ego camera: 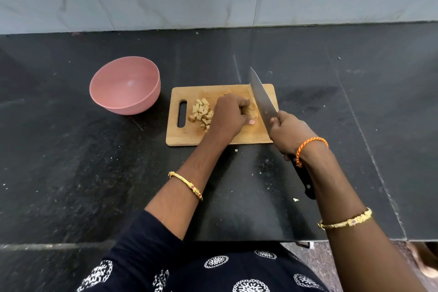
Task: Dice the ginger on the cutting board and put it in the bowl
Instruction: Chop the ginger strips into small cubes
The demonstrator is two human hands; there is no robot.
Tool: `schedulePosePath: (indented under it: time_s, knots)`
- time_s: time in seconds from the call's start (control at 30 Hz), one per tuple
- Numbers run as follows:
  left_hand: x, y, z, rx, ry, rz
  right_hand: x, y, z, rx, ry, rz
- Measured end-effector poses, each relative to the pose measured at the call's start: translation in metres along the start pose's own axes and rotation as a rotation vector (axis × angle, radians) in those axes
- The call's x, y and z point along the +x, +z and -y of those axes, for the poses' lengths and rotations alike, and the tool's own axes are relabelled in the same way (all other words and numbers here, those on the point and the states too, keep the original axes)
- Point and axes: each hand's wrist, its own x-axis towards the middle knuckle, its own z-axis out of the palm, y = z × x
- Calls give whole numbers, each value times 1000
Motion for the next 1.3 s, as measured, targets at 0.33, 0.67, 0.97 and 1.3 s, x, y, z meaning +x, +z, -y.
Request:
schedulePosePath:
  time_s: [0.33, 0.67, 0.97, 1.3]
  knots:
    - [1, -1, 0, 6, -7, 11, 10, 3, 7, -63, -17, 33]
    - [2, -1, -1, 59, 41, -1, 10, 1, 16, -221, -21, 38]
    - [0, 2, -1, 56, 52, -32, -36, 25, -23, -204, 21, 63]
    - [-2, 0, 0, -20, 9, -34, -52, -3, -36, -74, -34, 19]
